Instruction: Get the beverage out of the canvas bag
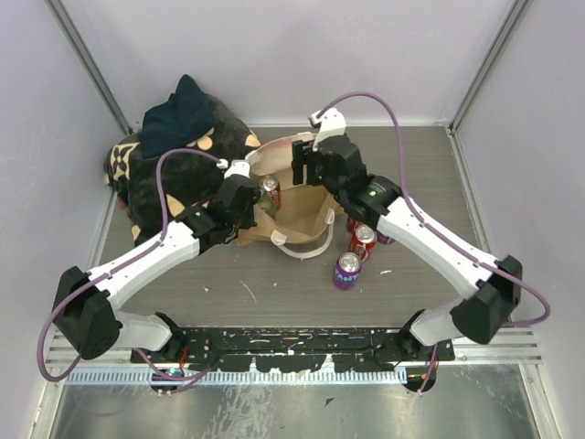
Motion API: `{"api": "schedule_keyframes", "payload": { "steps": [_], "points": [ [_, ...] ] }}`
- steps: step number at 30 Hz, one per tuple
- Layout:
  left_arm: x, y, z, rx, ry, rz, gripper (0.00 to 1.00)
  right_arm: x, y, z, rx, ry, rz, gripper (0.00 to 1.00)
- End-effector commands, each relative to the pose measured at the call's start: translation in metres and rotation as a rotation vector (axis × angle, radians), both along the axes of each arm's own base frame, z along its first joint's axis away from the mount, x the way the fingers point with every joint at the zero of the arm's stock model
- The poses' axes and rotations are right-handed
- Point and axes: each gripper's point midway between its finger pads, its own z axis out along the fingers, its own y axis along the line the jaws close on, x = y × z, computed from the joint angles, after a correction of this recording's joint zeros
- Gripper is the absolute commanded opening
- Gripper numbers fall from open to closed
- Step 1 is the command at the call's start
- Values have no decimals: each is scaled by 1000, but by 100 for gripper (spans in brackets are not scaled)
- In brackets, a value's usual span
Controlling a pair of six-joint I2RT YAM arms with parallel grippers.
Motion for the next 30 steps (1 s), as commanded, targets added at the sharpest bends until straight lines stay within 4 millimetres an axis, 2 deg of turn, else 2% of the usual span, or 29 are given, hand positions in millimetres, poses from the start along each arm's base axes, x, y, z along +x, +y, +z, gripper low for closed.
{"api": "schedule_keyframes", "payload": {
  "steps": [1, 5, 15, 22, 30],
  "points": [
    [-22, 16, -13, 35, 79, 6, 7, 5, 36, -24, -13, 42, 102, 73],
    [-29, 21, -12, 32, 97, 22, 6, 0, 61, -47, -22, 68, 175, 72],
    [-43, 35, 6, 1, 87, 62, 4, -14, 111, -65, -30, 54, 344, 70],
    [-42, 35, 8, -4, 83, 68, 5, -14, 127, -88, -68, 82, 377, 68],
    [-41, 32, 4, -5, 91, 62, 5, -17, 136, -115, -101, 128, 396, 66]
  ]
}}
